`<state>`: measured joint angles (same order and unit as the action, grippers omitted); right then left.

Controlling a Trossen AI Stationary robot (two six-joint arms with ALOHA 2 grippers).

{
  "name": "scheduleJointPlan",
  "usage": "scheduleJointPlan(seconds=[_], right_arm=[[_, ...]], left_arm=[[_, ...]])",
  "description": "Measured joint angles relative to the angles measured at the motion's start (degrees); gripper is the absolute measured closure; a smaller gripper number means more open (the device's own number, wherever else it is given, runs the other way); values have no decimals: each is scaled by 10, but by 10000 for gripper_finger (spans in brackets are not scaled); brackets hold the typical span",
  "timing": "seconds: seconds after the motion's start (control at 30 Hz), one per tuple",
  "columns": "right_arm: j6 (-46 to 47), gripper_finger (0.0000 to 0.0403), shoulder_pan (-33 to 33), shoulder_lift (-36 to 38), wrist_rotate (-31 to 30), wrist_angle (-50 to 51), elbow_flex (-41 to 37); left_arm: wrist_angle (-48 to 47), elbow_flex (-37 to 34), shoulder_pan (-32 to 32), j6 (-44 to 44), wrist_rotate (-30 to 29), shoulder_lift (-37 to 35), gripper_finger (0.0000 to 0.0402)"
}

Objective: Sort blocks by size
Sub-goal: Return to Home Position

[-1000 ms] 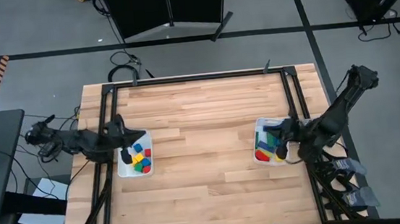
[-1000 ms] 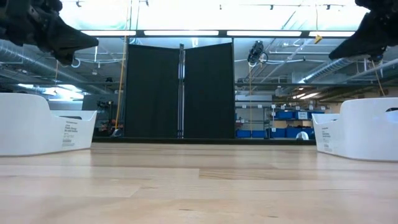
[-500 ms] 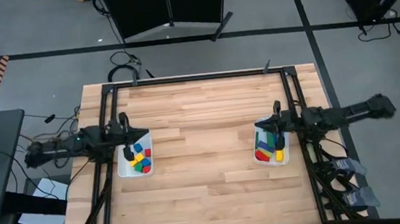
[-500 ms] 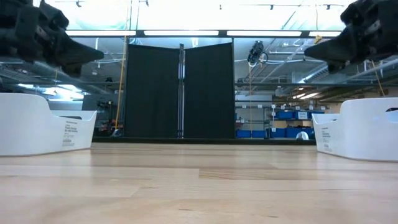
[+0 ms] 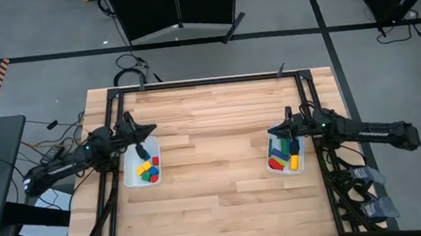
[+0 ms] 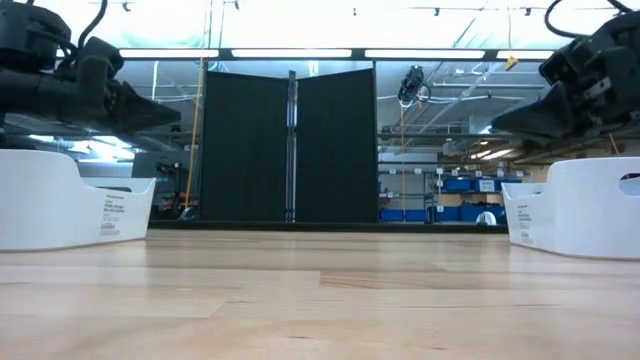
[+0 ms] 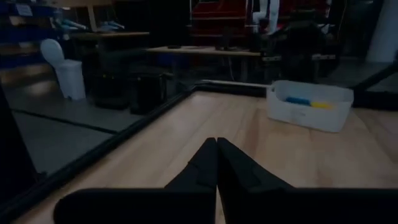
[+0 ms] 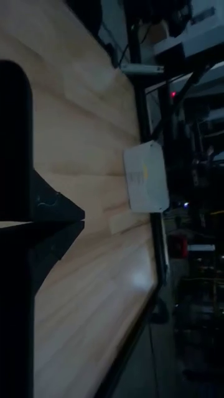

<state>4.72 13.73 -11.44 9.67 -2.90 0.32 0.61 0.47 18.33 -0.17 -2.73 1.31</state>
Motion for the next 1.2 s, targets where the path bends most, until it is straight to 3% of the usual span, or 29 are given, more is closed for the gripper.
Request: scheduleJointPlan(seconds=[0.43,1.2], right_arm=[[13,318,4,3,4,0,0],[13,315,4,3,3,0,0]], left_arm=[[24,0,9,-2,-19,21,386],[29,0,9,-1,-17,21,385]])
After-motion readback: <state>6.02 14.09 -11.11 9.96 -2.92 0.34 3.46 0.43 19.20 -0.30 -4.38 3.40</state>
